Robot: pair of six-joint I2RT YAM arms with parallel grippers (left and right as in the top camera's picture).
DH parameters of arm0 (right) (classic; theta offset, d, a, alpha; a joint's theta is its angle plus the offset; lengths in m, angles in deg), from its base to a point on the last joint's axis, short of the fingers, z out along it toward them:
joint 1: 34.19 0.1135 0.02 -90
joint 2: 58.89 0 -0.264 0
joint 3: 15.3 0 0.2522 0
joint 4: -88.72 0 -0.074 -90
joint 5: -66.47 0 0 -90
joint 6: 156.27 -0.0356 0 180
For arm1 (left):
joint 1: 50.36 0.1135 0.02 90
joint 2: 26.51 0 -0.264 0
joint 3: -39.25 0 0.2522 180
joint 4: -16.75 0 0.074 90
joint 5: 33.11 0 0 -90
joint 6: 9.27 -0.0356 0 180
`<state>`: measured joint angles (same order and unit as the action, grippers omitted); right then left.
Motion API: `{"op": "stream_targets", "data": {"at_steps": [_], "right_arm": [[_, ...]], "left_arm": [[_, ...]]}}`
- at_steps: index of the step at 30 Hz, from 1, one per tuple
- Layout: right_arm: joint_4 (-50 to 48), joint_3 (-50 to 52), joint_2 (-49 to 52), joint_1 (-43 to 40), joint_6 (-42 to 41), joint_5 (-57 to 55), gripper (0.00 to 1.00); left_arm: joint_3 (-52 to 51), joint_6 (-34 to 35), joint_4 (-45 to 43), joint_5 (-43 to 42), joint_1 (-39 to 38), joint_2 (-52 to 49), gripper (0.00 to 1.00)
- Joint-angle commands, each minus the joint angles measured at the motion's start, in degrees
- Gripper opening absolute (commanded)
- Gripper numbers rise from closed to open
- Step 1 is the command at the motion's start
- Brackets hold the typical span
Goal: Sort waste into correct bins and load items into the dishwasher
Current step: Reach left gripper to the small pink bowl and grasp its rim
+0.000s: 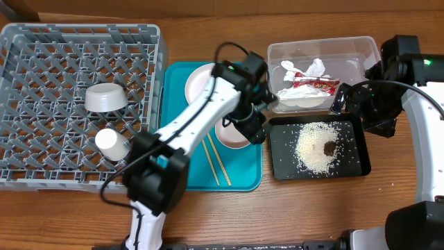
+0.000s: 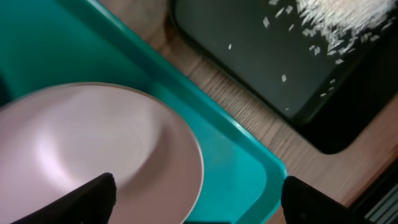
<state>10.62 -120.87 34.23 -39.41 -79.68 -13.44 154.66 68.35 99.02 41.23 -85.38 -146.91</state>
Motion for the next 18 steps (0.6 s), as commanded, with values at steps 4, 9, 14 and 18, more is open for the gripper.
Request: {"op": "stream_targets", "data": {"at_steps": [4,9,14,18], "right_arm": [[-0.17,-1.57,-1.46,-0.07,0.15,0.02,1.0],[-0.17,-1.57,-1.46,-0.07,0.15,0.02,1.0],[-0.15,-1.57,-1.46,-0.07,0.15,0.02,1.0],[-0.02,-1.57,-1.46,-0.07,0.15,0.02,1.0]], "left_arm": [[0.46,0.63,1.73,8.92,-2.29,-7.1,0.67],[0.46,2.36,1.7,13.46,-2.12,-8.11,0.4],[0.48,2.38,1.75,13.75,-2.14,-8.11,0.04],[2.49,3.26,3.8,13.7,-2.12,-8.07,0.04]]}}
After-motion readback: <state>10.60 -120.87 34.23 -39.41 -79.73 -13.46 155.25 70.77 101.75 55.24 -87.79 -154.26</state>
